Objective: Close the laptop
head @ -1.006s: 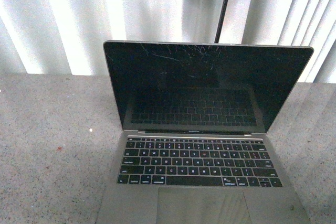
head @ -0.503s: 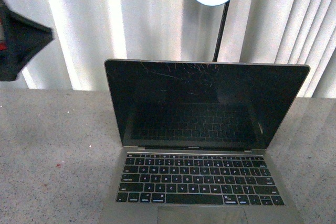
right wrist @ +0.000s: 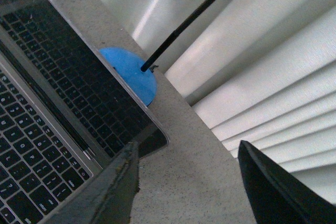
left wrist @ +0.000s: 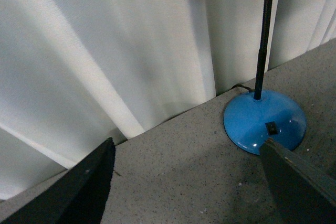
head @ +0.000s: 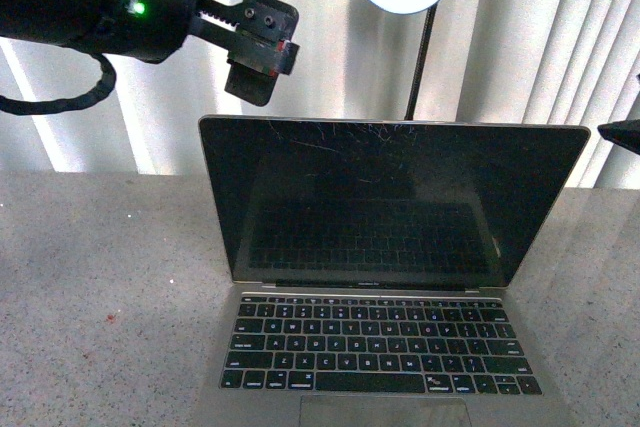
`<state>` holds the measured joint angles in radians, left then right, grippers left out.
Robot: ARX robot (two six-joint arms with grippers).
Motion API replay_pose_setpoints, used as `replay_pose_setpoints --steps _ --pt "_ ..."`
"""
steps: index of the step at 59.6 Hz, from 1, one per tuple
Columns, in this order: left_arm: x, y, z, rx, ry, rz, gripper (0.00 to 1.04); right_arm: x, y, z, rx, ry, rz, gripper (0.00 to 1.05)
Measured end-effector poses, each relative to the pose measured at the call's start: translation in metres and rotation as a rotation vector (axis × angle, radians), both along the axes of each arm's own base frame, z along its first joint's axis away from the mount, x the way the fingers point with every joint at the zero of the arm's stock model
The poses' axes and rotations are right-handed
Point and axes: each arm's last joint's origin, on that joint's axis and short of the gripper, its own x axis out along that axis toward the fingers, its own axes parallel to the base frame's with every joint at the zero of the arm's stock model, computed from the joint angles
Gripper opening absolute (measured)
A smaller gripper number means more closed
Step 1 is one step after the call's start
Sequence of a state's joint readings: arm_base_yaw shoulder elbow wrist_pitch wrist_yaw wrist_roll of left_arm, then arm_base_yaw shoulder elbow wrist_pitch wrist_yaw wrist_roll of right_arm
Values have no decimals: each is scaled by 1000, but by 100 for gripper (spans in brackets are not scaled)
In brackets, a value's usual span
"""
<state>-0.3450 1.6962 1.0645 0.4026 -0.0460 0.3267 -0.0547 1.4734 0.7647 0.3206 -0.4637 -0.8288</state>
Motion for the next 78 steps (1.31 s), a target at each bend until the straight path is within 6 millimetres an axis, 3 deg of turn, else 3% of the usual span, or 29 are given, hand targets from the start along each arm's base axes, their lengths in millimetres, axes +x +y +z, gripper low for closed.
replay_pose_setpoints --steps 16,25,49,78 --pt "16 -9 3 153 12 -39 31 26 13 20 -104 -28 93 5" --pt "23 -8 2 203 53 -42 3 36 22 24 -130 -15 138 3" --pt "26 -9 0 247 118 -103 4 62 42 18 -233 31 229 3" --pt "22 -14 -9 295 188 -170 4 63 60 14 -283 65 307 3"
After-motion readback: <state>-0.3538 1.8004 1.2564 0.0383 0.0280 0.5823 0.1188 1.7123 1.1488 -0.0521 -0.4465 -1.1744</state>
